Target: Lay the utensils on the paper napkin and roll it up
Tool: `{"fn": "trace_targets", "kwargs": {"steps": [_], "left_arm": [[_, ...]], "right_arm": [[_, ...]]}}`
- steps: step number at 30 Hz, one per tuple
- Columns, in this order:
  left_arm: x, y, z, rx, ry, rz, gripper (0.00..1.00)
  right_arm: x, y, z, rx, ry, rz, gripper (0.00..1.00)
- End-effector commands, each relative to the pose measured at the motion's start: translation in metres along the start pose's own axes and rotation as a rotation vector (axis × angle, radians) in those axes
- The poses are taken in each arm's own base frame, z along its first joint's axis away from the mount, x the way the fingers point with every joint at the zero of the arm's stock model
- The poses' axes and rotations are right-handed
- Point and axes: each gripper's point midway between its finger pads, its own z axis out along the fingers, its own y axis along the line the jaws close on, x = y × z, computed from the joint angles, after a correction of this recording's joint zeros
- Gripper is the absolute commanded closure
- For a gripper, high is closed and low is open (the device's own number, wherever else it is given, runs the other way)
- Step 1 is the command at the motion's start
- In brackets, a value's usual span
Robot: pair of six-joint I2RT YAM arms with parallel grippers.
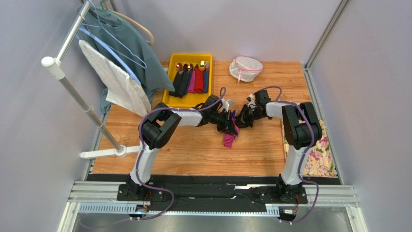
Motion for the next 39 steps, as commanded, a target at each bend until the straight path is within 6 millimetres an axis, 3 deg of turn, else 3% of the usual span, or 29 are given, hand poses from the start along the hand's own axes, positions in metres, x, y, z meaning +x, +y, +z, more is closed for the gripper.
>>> {"fn": "trace_targets", "kwargs": {"steps": [1, 7, 11, 17, 24, 29, 33, 39], "left_arm": [[0.003, 0.003, 0.01, 0.023, -0.001, 0.002, 1.0], [0.014, 0.022, 0.012, -0.013, 0.006, -0.025, 1.0], [0.02, 0.035, 0.013, -0.038, 0.021, -0.056, 0.94], [0.024, 0.045, 0.014, -0.055, 0.033, -0.067, 0.76], [0.023, 0.046, 0.013, -0.054, 0.031, -0.064, 0.72], [0.023, 0.046, 0.014, -0.047, 0.03, -0.059, 0.68], [0.023, 0.044, 0.014, -0.04, 0.031, -0.048, 0.64], [0.023, 0.042, 0.013, -0.027, 0.029, -0.02, 0.66]], "right_arm": [[0.002, -0.032, 0.012, 0.131, -0.021, 0.011, 1.0], [0.002, -0.031, 0.009, 0.14, -0.015, -0.001, 1.0], [-0.002, -0.023, 0.004, 0.133, -0.005, -0.035, 0.98], [-0.015, -0.002, -0.024, 0.111, -0.022, -0.088, 0.87], [-0.023, 0.012, -0.048, 0.072, -0.043, -0.082, 0.8], [-0.024, 0.02, -0.048, 0.034, -0.038, -0.073, 0.71], [-0.025, 0.023, -0.044, 0.016, -0.039, -0.074, 0.56], [-0.023, 0.015, -0.03, 0.045, -0.022, -0.08, 0.53]]}}
